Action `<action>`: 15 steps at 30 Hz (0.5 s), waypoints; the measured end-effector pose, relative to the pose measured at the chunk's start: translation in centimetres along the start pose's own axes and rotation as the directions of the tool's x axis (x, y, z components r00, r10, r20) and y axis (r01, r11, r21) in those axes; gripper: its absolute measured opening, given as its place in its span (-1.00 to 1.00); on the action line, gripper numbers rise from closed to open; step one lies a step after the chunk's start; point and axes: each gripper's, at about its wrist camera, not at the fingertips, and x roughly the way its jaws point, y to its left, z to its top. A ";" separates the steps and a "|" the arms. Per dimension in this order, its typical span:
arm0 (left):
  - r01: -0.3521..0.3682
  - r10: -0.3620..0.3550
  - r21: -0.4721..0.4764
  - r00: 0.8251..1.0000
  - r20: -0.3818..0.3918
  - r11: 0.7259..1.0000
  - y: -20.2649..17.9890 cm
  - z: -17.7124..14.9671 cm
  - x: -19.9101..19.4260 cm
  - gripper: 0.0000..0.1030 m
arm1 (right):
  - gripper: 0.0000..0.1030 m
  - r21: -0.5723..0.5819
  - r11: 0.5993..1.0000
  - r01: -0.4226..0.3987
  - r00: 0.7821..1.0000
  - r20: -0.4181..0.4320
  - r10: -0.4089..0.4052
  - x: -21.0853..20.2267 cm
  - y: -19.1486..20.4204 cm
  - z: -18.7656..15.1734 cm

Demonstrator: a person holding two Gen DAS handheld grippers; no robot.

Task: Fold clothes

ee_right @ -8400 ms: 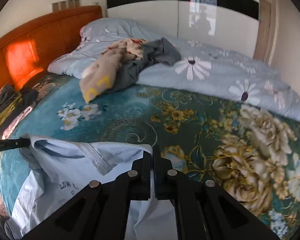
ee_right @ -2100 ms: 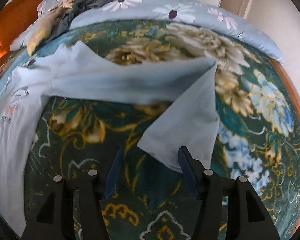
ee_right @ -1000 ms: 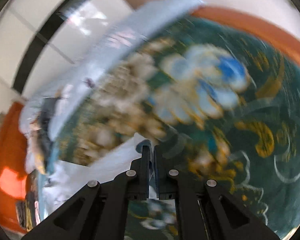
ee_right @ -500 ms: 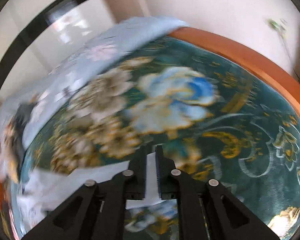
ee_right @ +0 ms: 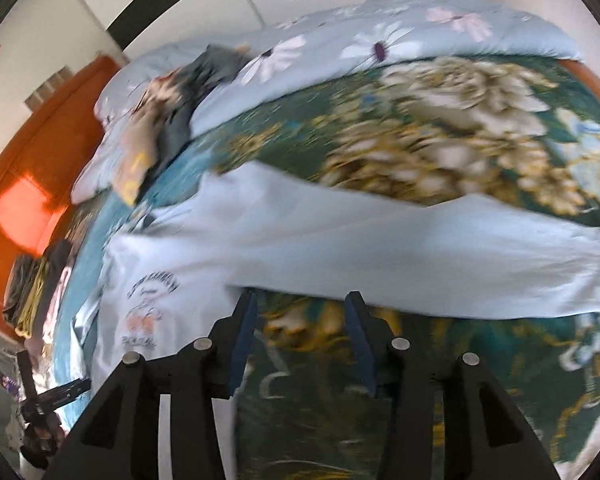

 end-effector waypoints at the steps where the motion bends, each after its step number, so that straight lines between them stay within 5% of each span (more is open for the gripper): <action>1: 0.003 -0.003 0.004 1.000 0.006 1.000 0.1 0.0 0.0 0.17 | -0.10 -0.001 1.000 -0.009 1.000 -0.011 0.009 0.4 0.6 -0.1; 5: 0.014 -0.013 -0.015 0.999 0.037 1.000 1.7 0.3 -0.2 -0.31 | -0.09 0.010 1.000 -0.021 0.999 -0.035 0.021 1.3 1.8 -0.7; 7: 0.002 -0.001 -0.030 0.999 0.046 1.000 2.9 0.5 -0.4 -0.86 | -0.09 0.028 1.000 -0.010 0.999 -0.048 0.011 1.6 1.6 -1.0; 12: 0.057 -0.038 -0.132 0.990 0.139 0.990 6.8 1.5 -3.0 -0.88 | -0.09 0.094 0.996 -0.009 0.998 -0.061 0.014 1.6 1.0 -1.4; 15: 0.029 0.020 -0.226 0.977 0.210 0.974 11.1 3.2 -5.2 -0.88 | -0.09 0.096 0.995 0.003 0.998 -0.063 0.003 1.8 1.2 -1.1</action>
